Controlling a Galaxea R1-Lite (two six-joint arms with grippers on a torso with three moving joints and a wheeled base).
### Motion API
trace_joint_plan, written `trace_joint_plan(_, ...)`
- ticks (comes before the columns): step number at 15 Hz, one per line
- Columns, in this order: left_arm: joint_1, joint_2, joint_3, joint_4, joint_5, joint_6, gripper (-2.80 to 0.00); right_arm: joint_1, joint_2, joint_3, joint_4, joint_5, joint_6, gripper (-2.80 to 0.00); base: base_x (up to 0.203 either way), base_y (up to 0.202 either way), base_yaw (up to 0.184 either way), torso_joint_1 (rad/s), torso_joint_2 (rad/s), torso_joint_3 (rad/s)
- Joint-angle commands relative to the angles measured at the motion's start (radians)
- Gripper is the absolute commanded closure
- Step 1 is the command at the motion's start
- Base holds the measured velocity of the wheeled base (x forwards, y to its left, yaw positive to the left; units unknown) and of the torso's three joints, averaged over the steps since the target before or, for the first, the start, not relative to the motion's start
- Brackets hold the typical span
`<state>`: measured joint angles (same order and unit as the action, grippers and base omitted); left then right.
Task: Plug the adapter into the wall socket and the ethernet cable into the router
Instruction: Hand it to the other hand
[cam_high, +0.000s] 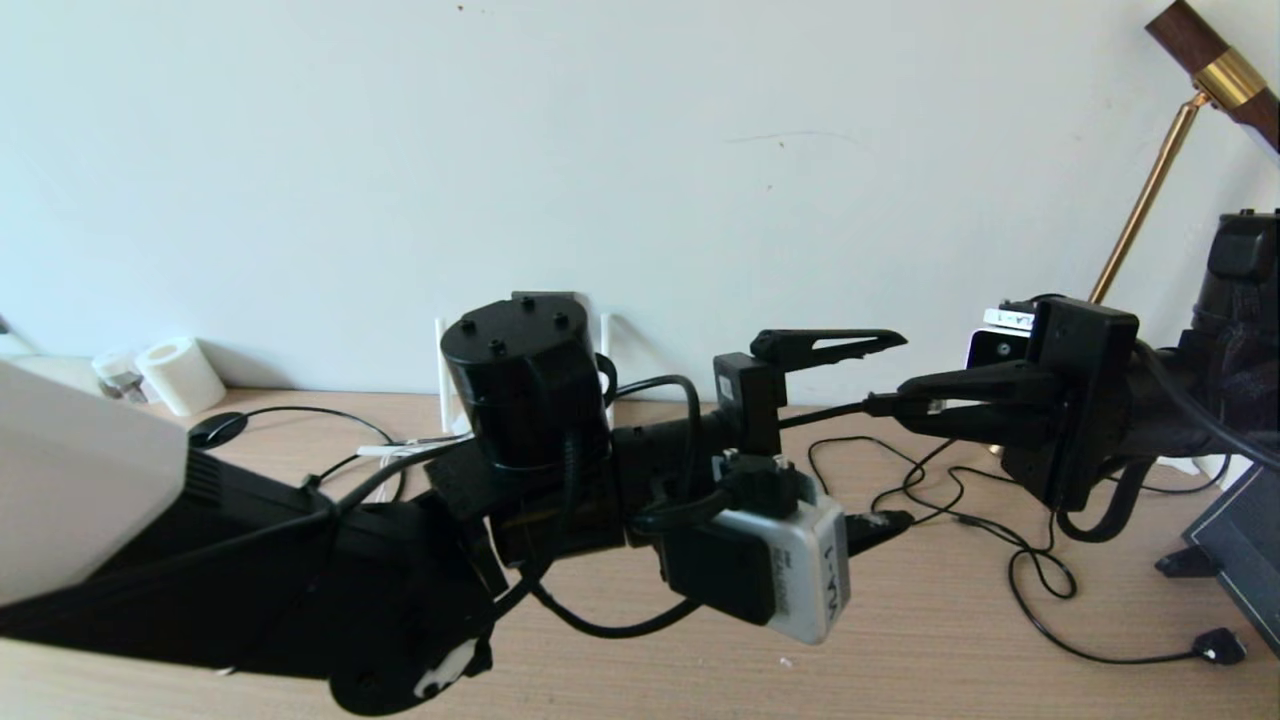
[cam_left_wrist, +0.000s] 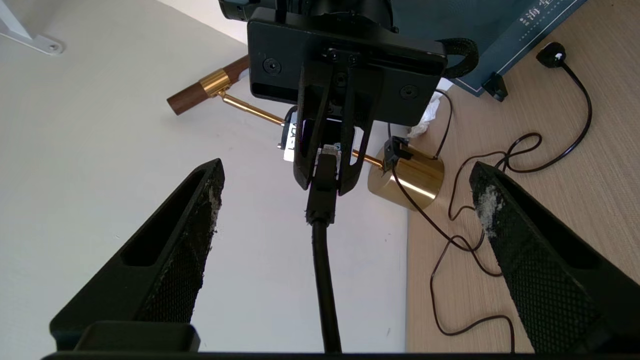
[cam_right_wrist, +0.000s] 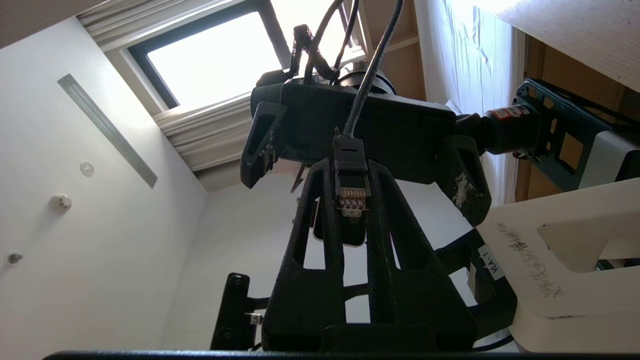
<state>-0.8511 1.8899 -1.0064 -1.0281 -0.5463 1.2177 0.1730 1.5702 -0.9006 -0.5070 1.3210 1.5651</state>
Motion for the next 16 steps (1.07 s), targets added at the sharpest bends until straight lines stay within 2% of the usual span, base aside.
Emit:
trace_joint_plan(1, 0.0, 0.005, -0.001, -0.006, -0.003, 0.006, -2.8, 0.0, 0.005, 0.003, -0.004, 0.007, 0.001, 0.0, 0.0, 0.0, 0.0, 0.0, 0.0, 0.0)
trace_joint_plan(15, 0.005, 0.009, 0.017, -0.006, -0.003, 0.006, -2.8, 0.0, 0.004, 0.017, -0.004, 0.006, -0.011, 0.0, 0.0, 0.0, 0.0, 0.0, 0.0, 0.0)
trace_joint_plan(16, 0.007, 0.011, 0.017, -0.006, -0.003, 0.005, 0.0, 0.002, 0.002, 0.019, -0.004, 0.006, -0.011, 0.0, 0.0, 0.0, 0.0, 0.0, 0.0, 0.0)
